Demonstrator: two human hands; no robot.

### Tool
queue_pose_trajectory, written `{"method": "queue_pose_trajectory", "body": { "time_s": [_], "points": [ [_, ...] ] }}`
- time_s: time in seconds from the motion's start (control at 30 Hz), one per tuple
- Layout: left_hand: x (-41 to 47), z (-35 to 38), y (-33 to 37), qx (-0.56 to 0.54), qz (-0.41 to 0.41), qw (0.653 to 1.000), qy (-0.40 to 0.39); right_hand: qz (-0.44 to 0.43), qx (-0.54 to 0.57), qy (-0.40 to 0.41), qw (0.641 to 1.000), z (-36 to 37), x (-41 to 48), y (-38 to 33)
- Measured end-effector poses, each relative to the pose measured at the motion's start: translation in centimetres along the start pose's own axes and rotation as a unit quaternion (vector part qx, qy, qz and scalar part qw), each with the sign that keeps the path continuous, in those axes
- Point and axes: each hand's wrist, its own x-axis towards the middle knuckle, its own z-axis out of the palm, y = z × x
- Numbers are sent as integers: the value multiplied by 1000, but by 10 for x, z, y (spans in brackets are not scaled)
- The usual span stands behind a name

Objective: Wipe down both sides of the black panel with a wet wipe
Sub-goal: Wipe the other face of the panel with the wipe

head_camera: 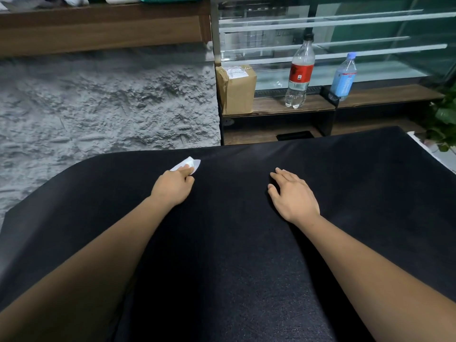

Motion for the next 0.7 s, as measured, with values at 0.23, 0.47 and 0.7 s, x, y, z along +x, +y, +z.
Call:
{"method": "queue_pose_trajectory", "body": {
  "time_s": [0.23, 0.47, 0.7],
  "points": [
    [5, 17, 28, 7, -57, 998, 8, 2, -5, 7, 1000, 2, 1, 0],
    [-1, 29, 79, -8, -26, 1000, -7, 2, -7, 7, 1000, 2, 1, -1],
    [0, 42, 122, 3, 51, 999, -14, 5, -6, 8, 1000, 0, 1, -2]
  ]
}}
